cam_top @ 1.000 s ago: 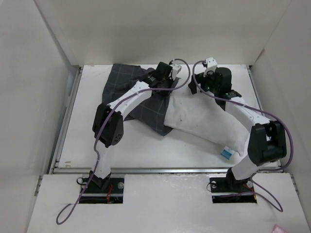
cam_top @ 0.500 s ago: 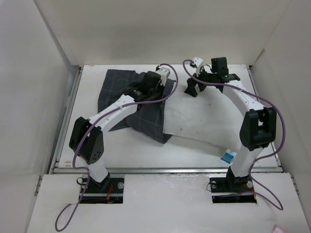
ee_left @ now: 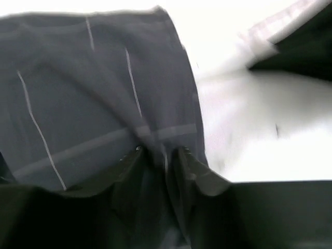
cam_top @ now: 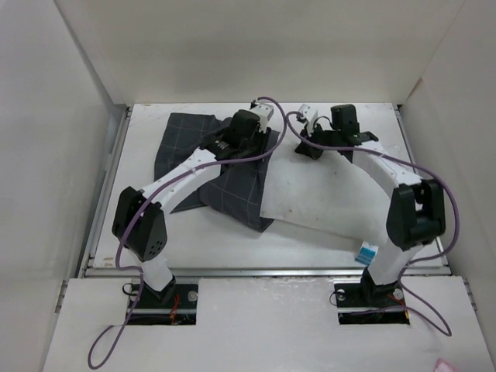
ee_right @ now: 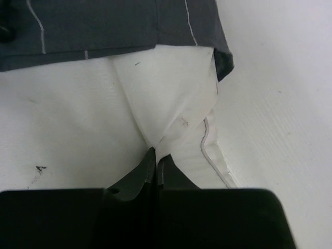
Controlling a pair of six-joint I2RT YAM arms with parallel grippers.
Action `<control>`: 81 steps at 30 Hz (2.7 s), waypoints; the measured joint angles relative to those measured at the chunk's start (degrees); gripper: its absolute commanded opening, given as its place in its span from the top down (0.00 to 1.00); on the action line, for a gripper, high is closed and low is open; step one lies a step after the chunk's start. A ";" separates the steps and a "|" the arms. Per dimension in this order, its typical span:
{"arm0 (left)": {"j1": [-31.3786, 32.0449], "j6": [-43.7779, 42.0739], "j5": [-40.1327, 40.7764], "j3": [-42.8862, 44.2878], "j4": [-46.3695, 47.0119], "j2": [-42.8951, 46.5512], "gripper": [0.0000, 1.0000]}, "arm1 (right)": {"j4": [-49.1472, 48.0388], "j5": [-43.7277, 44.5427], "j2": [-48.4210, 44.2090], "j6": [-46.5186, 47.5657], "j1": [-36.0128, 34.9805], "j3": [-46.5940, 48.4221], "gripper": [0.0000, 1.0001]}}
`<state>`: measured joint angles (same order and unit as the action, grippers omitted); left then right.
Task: Put the pillow into the pillowcase
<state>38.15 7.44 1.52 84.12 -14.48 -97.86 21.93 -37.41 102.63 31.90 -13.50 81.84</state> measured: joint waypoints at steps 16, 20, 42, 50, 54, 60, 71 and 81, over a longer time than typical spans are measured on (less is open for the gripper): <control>1.38 -6.14 0.24 18.67 -6.54 -5.55 0.33 | -18.93 7.34 -26.62 -10.82 -3.52 -21.00 1.00; 2.89 -6.54 0.39 18.67 -9.75 -6.45 0.38 | -19.10 9.90 -26.51 -11.26 -4.24 -21.00 1.00; 6.03 -1.40 15.41 16.79 -12.79 -6.23 1.00 | -20.65 12.55 -26.64 -14.21 -5.90 -21.92 1.00; 6.49 -3.43 11.02 25.14 -13.38 -6.23 1.00 | -35.15 14.40 -26.56 -26.53 -13.05 -27.28 1.00; 7.87 -4.17 7.02 29.38 -13.27 -6.25 1.00 | -47.04 20.41 -26.51 -38.47 -13.99 -31.74 1.00; 11.63 -4.76 2.51 27.82 -12.09 -5.53 1.00 | -58.14 32.13 -23.28 -54.07 -13.44 -32.89 1.00; 12.39 -5.92 -2.05 19.87 -4.28 -3.48 1.00 | -71.45 38.29 -16.59 -73.85 -11.91 -34.97 1.00; 15.50 -11.69 -8.07 31.17 -5.97 -6.40 1.00 | -88.50 33.73 -12.00 -79.89 -11.58 -35.63 1.00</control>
<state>53.65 -4.25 -6.55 115.28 -20.45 -104.27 -66.57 -3.68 90.63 -47.99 -25.08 46.22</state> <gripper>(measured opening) 0.007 0.027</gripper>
